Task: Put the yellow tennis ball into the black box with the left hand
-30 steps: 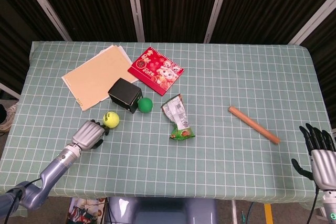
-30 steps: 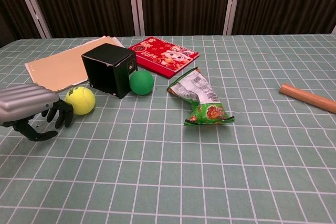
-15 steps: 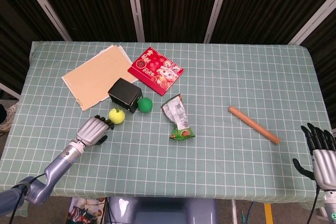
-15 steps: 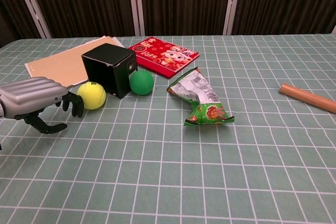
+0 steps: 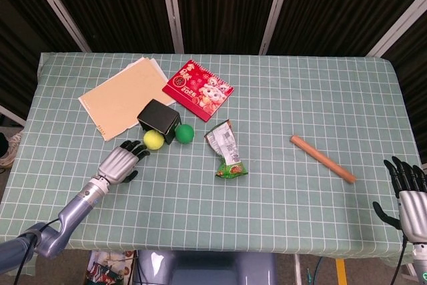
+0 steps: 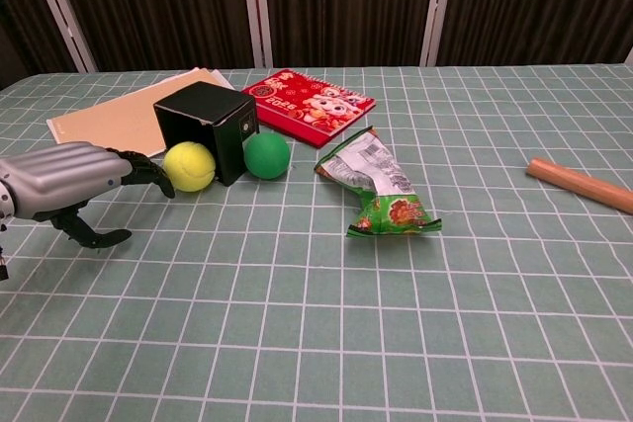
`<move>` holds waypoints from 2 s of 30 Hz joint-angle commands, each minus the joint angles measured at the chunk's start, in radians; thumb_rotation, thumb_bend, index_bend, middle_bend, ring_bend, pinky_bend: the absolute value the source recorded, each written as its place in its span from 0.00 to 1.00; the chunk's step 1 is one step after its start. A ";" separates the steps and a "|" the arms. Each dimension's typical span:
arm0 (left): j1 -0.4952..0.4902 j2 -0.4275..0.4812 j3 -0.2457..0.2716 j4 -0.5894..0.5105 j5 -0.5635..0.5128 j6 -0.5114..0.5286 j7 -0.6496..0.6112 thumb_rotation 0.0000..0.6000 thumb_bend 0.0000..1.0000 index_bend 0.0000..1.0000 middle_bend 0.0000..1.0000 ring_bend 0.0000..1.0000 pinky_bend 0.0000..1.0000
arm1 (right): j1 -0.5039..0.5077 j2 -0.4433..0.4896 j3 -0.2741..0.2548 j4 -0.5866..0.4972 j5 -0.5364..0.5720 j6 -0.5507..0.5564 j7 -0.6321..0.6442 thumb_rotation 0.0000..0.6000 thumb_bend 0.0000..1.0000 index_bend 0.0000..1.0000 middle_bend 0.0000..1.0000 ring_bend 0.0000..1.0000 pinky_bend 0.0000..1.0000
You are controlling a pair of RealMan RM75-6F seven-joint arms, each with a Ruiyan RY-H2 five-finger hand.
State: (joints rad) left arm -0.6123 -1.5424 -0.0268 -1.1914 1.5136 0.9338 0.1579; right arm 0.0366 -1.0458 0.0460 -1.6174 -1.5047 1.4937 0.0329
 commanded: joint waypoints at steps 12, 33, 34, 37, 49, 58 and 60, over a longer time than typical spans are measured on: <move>-0.022 0.004 -0.012 -0.043 -0.062 -0.050 0.073 1.00 0.36 0.07 0.01 0.00 0.00 | -0.007 0.006 -0.001 -0.002 -0.014 0.019 0.016 1.00 0.32 0.00 0.00 0.00 0.00; -0.056 -0.035 -0.045 -0.007 -0.135 -0.069 0.119 1.00 0.36 0.04 0.01 0.00 0.00 | -0.012 0.008 0.002 0.000 -0.018 0.029 0.020 1.00 0.32 0.00 0.00 0.00 0.00; -0.057 -0.036 -0.046 -0.003 -0.137 -0.070 0.118 1.00 0.36 0.04 0.01 0.00 0.00 | -0.012 0.008 0.002 0.000 -0.018 0.030 0.021 1.00 0.32 0.00 0.00 0.00 0.00; -0.061 -0.041 -0.047 0.010 -0.145 -0.074 0.120 1.00 0.36 0.04 0.01 0.00 0.00 | -0.013 0.008 0.003 0.001 -0.017 0.031 0.022 1.00 0.32 0.00 0.00 0.00 0.00; -0.082 -0.078 -0.062 0.066 -0.141 -0.061 0.094 1.00 0.36 0.05 0.03 0.00 0.00 | -0.013 0.007 0.003 0.002 -0.016 0.029 0.019 1.00 0.32 0.00 0.00 0.00 0.00; -0.082 -0.106 -0.047 0.116 -0.089 -0.003 0.036 1.00 0.36 0.05 0.01 0.00 0.00 | -0.013 0.006 0.005 0.005 -0.016 0.030 0.022 1.00 0.32 0.00 0.00 0.00 0.00; -0.078 -0.095 -0.039 0.107 -0.083 0.002 0.029 1.00 0.36 0.05 0.01 0.00 0.00 | -0.014 0.006 0.004 0.006 -0.017 0.031 0.023 1.00 0.32 0.00 0.00 0.00 0.00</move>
State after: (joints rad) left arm -0.6925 -1.6429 -0.0702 -1.0797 1.4276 0.9321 0.1908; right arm 0.0230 -1.0397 0.0500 -1.6118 -1.5219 1.5246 0.0556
